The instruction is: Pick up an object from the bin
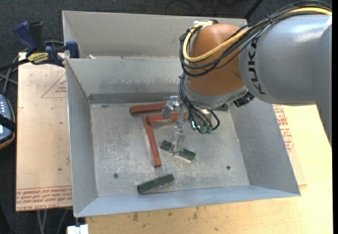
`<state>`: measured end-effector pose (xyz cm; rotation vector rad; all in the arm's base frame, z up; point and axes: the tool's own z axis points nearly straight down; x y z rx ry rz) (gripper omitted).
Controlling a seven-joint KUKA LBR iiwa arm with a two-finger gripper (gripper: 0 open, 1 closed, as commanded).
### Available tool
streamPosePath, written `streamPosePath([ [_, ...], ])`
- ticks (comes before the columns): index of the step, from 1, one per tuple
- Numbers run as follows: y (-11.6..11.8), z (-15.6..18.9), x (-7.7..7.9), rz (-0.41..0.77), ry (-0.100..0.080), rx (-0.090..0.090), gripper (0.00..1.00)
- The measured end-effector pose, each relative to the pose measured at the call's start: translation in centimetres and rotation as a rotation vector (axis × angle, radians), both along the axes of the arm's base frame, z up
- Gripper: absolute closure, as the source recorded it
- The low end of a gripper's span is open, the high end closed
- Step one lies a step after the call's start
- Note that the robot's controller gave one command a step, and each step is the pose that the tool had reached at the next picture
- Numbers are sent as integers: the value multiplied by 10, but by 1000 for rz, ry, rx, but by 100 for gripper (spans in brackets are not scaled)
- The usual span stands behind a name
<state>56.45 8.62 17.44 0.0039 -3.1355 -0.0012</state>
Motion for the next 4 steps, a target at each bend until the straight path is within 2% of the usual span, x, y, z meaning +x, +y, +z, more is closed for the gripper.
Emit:
streamPosePath([
  [1,0,4,2,-2,-7,1,0],
  [2,-28,-67,3,5,-12,1,0],
  [3,-36,-108,0,-20,-3,0,0],
  [4,-43,-62,2,-115,-8,0,0],
])
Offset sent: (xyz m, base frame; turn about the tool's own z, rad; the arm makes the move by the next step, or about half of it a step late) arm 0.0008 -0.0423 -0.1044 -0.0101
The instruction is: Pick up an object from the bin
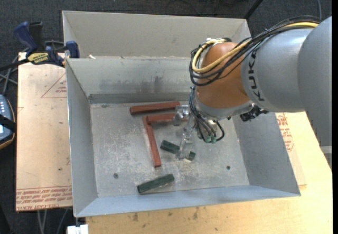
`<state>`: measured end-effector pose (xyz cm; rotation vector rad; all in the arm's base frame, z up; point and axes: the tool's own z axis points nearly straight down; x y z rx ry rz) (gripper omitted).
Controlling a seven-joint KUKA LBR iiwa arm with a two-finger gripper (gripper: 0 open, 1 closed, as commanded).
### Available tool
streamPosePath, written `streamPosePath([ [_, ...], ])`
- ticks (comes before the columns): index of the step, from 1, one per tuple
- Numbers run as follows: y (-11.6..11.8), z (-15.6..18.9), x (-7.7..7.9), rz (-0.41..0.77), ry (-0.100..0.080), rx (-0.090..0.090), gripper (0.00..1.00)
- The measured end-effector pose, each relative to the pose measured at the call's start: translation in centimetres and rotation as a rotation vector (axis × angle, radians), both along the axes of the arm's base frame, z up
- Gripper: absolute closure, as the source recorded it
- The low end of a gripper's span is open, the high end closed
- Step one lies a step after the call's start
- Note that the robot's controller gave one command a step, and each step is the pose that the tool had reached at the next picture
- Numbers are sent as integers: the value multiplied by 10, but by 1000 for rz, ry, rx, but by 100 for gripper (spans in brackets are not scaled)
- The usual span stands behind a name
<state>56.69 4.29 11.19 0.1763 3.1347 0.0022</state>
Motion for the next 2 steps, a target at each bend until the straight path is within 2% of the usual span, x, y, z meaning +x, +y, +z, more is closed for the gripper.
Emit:
streamPosePath([
  [1,6,-37,-1,84,-1,-1,0],
  [2,-12,-41,-13,-55,-1,1,100],
])
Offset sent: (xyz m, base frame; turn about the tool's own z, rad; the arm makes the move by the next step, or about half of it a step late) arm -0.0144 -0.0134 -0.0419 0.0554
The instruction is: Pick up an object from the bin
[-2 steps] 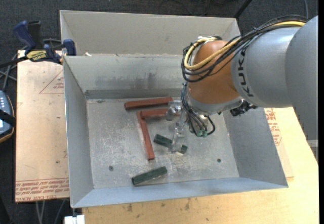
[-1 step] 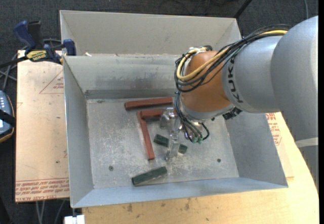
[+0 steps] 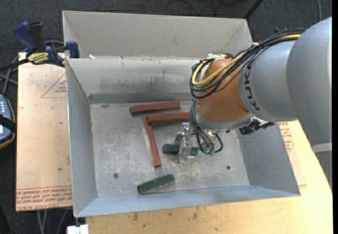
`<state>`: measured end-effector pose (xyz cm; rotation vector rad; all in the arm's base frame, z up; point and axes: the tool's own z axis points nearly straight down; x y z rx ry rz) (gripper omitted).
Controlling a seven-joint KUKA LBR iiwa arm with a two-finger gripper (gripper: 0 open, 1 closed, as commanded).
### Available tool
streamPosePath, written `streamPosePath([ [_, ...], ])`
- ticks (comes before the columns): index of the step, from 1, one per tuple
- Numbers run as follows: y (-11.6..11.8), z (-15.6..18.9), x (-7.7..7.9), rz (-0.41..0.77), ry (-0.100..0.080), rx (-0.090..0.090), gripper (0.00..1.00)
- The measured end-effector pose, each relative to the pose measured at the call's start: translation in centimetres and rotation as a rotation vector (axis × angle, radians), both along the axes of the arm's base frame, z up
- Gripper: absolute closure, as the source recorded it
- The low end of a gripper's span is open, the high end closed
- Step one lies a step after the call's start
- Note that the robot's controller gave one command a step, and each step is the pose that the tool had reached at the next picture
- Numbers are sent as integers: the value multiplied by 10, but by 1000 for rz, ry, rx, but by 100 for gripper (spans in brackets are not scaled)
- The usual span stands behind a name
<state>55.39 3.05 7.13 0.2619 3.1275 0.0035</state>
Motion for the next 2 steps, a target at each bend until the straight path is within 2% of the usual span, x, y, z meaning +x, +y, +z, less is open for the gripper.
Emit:
streamPosePath([
  [2,0,4,-2,0,5,0,100],
])
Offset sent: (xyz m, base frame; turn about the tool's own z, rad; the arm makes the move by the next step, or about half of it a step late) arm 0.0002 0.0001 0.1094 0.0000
